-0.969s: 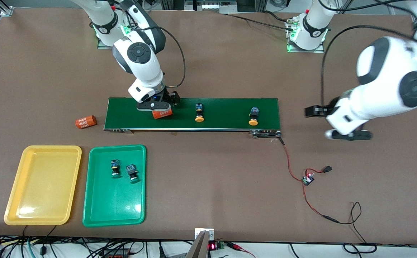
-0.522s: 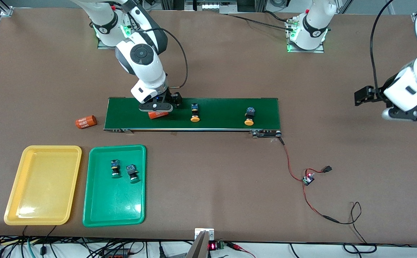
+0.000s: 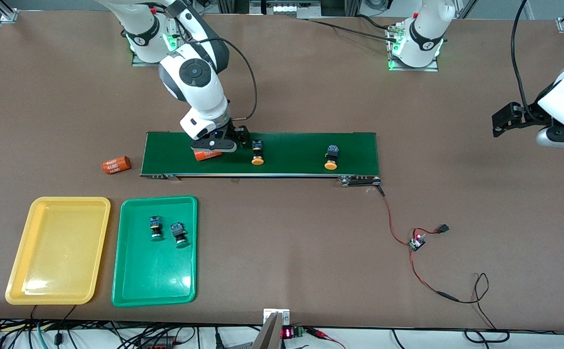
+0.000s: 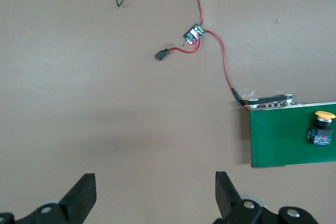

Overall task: Sort buttons by color to trays
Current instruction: 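Grasp the yellow button on the belt with the right gripper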

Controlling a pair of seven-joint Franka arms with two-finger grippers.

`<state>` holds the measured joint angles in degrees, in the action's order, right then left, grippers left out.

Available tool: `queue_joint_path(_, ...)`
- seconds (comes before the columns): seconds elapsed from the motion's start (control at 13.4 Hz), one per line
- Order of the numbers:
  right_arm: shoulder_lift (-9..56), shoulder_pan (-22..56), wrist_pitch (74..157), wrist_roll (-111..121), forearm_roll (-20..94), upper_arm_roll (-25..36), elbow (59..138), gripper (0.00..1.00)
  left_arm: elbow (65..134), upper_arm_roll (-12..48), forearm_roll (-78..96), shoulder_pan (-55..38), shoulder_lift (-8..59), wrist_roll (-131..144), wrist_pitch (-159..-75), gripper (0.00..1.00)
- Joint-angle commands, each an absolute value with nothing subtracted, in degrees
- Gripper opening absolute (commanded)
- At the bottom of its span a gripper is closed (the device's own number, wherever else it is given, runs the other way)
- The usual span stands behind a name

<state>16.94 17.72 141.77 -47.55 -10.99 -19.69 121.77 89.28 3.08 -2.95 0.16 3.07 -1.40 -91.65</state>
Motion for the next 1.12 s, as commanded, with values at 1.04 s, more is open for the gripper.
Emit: queue_joint_path(1.04,19.3,17.5,144.9,-54.9,-15.3,-20.1,120.8,1.00,87.8,3.7,-0.5,1.1,3.3,-2.0,-90.5,1.00)
